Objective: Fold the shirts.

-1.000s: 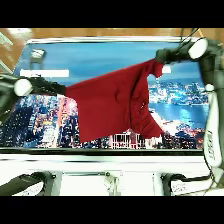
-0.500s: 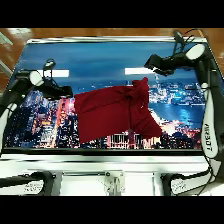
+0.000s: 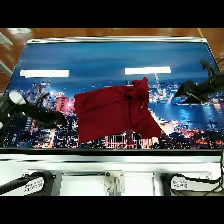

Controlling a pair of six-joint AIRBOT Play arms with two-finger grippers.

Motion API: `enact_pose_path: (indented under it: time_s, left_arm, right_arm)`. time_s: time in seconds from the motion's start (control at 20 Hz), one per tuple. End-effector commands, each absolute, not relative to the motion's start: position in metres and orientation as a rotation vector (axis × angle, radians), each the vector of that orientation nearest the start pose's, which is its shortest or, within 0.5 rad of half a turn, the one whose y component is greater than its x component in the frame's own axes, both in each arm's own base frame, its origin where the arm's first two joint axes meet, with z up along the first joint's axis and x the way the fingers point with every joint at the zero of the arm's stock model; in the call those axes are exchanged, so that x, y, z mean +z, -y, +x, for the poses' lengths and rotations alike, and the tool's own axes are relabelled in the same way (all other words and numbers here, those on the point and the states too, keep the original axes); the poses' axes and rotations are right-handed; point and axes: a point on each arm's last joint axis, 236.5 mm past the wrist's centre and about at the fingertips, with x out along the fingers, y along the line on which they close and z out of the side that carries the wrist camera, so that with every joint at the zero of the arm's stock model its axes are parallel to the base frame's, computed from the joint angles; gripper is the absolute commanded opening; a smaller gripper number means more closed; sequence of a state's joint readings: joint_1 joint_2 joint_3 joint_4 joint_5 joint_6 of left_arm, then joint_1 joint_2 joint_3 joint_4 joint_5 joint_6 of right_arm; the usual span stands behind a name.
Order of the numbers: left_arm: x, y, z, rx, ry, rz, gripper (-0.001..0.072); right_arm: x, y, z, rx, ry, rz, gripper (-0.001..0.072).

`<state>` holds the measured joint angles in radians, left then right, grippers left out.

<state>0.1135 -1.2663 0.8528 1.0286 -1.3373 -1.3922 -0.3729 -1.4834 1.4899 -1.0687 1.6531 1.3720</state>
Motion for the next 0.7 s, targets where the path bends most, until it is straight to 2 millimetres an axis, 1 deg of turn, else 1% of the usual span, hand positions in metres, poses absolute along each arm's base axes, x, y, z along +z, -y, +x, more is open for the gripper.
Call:
enact_pose_path:
  time_s: [0.0, 0.1, 0.2, 0.3, 0.35, 0.5, 0.55, 0.65]
  left_arm:
    - [-0.088, 0.114, 0.235, -0.344, -1.632, -0.729, 0.0705]
    - [-0.098, 0.121, 0.236, -0.323, -1.598, -0.776, 0.0705]
    - [-0.103, 0.129, 0.237, -0.324, -1.584, -0.787, 0.0705]
    - [-0.106, 0.137, 0.241, -0.330, -1.572, -0.767, 0.0705]
    - [-0.106, 0.143, 0.245, -0.331, -1.553, -0.771, 0.0705]
    - [-0.111, 0.161, 0.260, -0.322, -1.501, -0.785, 0.0704]
    - [-0.115, 0.167, 0.260, -0.318, -1.502, -0.788, 0.0704]
    - [-0.123, 0.179, 0.255, -0.326, -1.534, -0.791, 0.0704]
  right_arm:
    - [0.023, 0.029, 0.338, 0.242, -1.499, 0.618, 0.0661]
    - [0.009, 0.026, 0.331, 0.241, -1.523, 0.622, 0.0661]
    - [0.000, 0.028, 0.333, 0.224, -1.513, 0.625, 0.0661]
    - [-0.002, 0.031, 0.338, 0.208, -1.492, 0.619, 0.0661]
    - [-0.003, 0.032, 0.338, 0.206, -1.492, 0.613, 0.0661]
    - [-0.008, 0.041, 0.330, 0.175, -1.526, 0.573, 0.0661]
    - [-0.009, 0.043, 0.328, 0.170, -1.536, 0.565, 0.0661]
    - [-0.009, 0.044, 0.327, 0.167, -1.540, 0.560, 0.0661]
